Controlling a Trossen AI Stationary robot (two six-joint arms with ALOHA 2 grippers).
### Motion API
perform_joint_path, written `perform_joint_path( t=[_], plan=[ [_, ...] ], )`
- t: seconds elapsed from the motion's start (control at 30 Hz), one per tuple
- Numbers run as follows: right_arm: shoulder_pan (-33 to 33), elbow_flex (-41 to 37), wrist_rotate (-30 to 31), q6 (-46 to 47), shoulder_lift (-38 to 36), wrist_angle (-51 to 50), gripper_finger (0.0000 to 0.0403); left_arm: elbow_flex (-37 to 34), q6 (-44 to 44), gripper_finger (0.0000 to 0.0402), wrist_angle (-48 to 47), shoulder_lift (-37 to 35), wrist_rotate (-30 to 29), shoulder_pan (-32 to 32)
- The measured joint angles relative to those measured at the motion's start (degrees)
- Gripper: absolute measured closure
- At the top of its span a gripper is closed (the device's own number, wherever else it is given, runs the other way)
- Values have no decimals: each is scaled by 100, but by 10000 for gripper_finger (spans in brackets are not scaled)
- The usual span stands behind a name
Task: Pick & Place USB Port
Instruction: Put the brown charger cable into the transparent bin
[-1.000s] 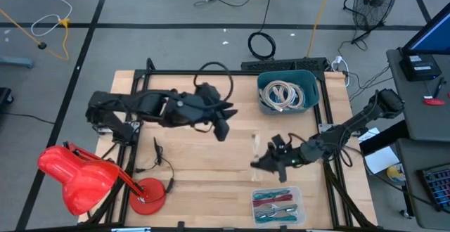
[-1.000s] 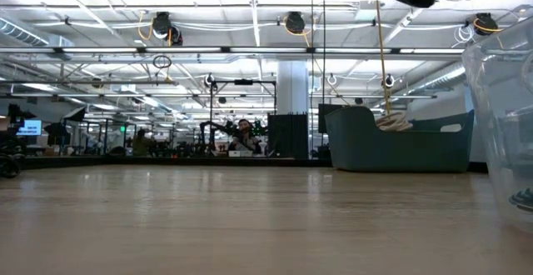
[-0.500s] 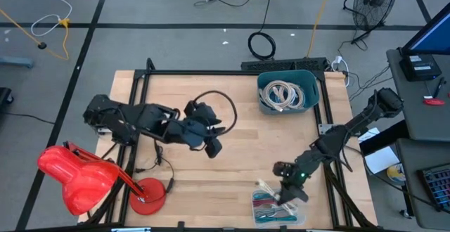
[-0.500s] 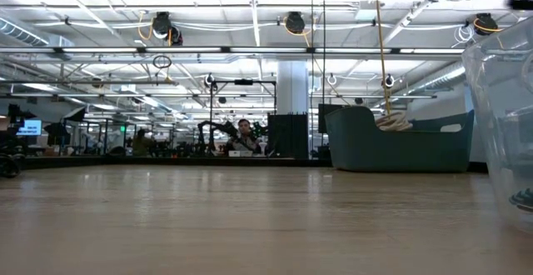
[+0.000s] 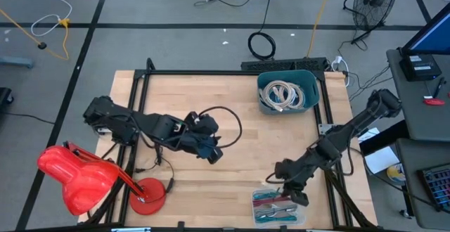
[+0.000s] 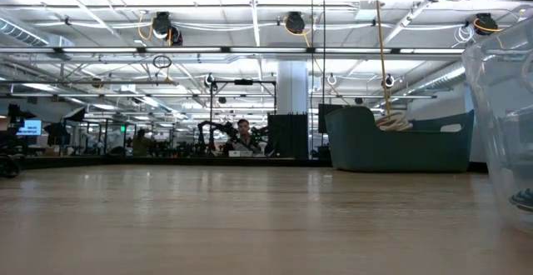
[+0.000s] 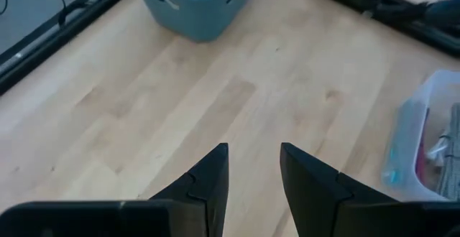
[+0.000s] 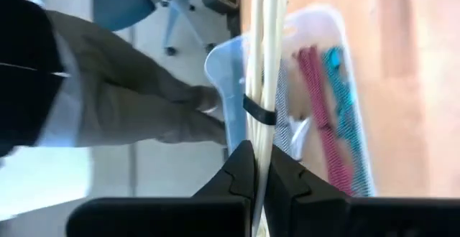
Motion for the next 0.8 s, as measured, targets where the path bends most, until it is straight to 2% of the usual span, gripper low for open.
perform_joint_path(
  t=[0.23, 0.5, 0.8],
  plan=[
    [103, 1397, 413, -971, 982, -1293, 402, -123, -114, 273, -4, 0, 40, 14],
    [338, 2494, 380, -1632, 2386, -3006, 402, -123, -110, 273, -6, 0, 50, 19],
    [538, 2522, 535, -1245, 2694, -2789, 399, -123, -166, 273, -41, 0, 100, -3]
  ],
)
